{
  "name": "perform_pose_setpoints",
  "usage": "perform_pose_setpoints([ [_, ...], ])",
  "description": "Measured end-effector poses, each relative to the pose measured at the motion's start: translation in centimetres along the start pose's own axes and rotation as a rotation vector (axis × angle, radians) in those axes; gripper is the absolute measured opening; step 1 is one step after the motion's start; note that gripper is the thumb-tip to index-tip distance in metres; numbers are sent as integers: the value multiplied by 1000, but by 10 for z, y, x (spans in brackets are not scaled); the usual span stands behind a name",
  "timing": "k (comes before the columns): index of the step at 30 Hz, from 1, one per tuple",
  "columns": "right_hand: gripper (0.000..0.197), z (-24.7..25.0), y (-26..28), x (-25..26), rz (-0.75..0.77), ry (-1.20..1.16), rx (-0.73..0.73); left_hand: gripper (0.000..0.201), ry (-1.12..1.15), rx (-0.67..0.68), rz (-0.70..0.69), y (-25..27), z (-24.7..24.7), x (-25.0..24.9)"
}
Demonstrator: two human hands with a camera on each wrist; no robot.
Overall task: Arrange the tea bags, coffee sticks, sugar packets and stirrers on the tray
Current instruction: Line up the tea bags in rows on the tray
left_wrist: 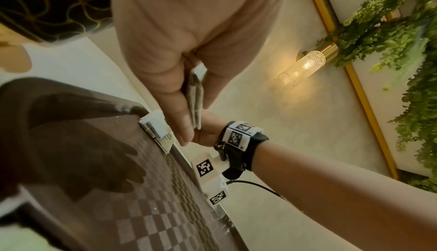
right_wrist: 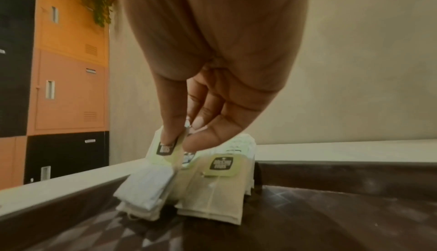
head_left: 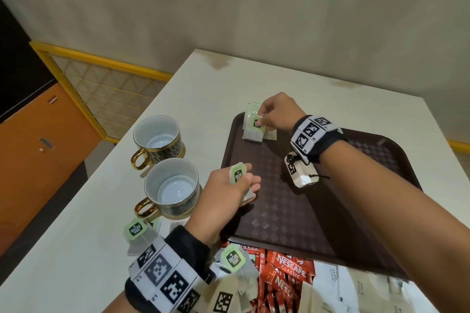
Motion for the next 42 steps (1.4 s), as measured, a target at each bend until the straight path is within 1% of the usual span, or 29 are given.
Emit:
perform_pose_setpoints([
  [5,15,-5,-8,0,10,32,25,26,9,3,8,-2,1,1],
  [8,13,3,-5,-1,10,-60,40,25,28,19,19,-2,-1,2],
  [11,12,14,1,-9,-23,-101,124,19,64,34,64,-3,-4,6],
  [13,12,14,6,-18,-50,-27,200,15,88,53,109,-4,-7,10],
  [14,12,13,7,-23,-62,18,217,17,93,70,133,-4,-9,12],
  [16,13,11,4,-32,-87,63,187,26,80,113,170,-4,-15,16],
  [19,19,12,-6,-39,-107,63,94,46,41,170,201,-2,-22,20],
  [21,19,13,-9,-37,-96,83,59,52,31,182,210,-3,-23,22],
  [24,19,13,-8,-31,-60,140,39,54,4,181,198,-4,-22,23],
  [26,23,15,-6,-27,-41,151,24,52,-17,180,185,-4,-20,22],
  [29,30,30,6,-13,22,107,-50,41,16,147,177,-4,-16,18],
  [30,30,33,16,-4,58,64,-54,38,35,128,171,-5,-13,16],
  [31,29,32,27,7,91,7,-14,36,42,106,155,-7,-11,13],
  [32,28,26,41,17,116,-52,78,35,32,84,131,-9,-8,9],
  [35,35,-11,90,38,152,-137,500,38,-1,45,48,-14,-5,-4],
  [36,34,-19,102,40,158,-142,596,40,0,34,30,-15,-5,-8],
  [37,28,-23,108,42,170,-148,638,42,2,24,19,-16,-5,-11],
  [38,19,-22,109,43,180,-158,624,45,-2,17,13,-15,-5,-13],
  [40,8,-10,96,38,149,-214,482,53,-35,8,0,-14,-4,-15],
  [42,13,3,74,22,59,-290,299,58,-138,-8,-38,-8,1,-18],
])
Point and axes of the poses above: each hand's wrist, its own y-axis away from the middle knuckle, its own z-axis out of the back of the hand, x = y × z, the point moved 10 cm from there along -y, towards the middle knuckle, and after that the axes turned 4 degrees about -x, right-handed, at the moved point
